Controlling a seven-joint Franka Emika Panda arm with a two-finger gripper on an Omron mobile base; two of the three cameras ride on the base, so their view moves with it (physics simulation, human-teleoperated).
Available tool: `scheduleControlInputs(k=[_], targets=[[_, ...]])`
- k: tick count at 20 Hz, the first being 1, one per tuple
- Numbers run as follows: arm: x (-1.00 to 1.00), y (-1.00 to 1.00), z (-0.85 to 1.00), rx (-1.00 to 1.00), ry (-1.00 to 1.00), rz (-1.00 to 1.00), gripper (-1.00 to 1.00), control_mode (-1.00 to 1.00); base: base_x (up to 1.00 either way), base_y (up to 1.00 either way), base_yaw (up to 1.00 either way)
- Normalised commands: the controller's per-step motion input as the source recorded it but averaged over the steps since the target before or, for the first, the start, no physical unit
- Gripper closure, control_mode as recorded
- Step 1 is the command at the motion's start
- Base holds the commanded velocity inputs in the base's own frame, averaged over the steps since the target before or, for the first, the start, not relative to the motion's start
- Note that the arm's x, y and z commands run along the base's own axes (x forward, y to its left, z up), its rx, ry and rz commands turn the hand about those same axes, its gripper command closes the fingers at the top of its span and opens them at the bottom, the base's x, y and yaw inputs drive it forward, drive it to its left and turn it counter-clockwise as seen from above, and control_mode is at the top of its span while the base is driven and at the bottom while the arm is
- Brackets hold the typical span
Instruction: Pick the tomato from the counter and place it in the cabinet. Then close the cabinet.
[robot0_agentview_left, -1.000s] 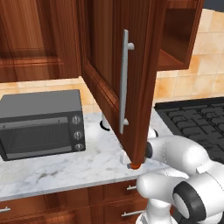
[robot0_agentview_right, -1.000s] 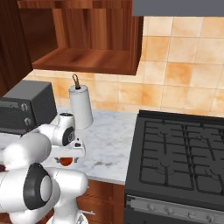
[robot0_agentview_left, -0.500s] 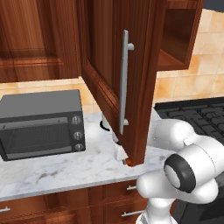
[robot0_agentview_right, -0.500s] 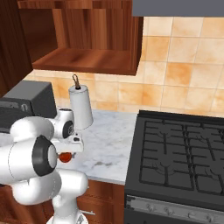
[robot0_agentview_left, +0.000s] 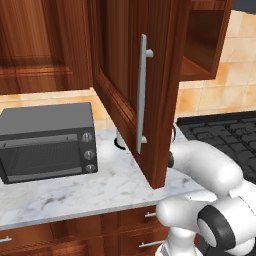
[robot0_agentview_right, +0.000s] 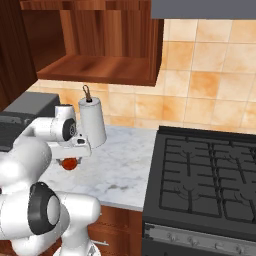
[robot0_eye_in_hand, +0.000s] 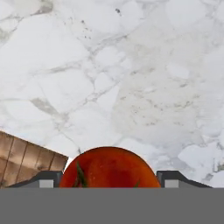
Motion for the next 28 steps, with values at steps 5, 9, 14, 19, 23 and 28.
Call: scheduleControlInputs(k=[5,9,14,19,23,28], targets=[[-0.43,-0.28,1.00,0.00,-0.22,0.00,1.00,-1.00,0.00,0.00,0.00],[-0.19,-0.41,1.00,0.00,-0.39,-0.04,1.00,-1.00,0.00,0.00,0.00],[-0.01,-0.36,1.00,0.00,-0.50,-0.09,1.00,-1.00,0.00,0.00,0.00],[0.00,-0.23,1.00,0.00,-0.55,-0.09,1.00,-1.00,0.00,0.00,0.00],[-0.01,-0.27,1.00,0.05,-0.48,-0.10,1.00,-1.00,0.00,0.00,0.00],[0.00,-0.34,1.00,0.11,-0.30,-0.07,1.00,-1.00,0.00,0.00,0.00]])
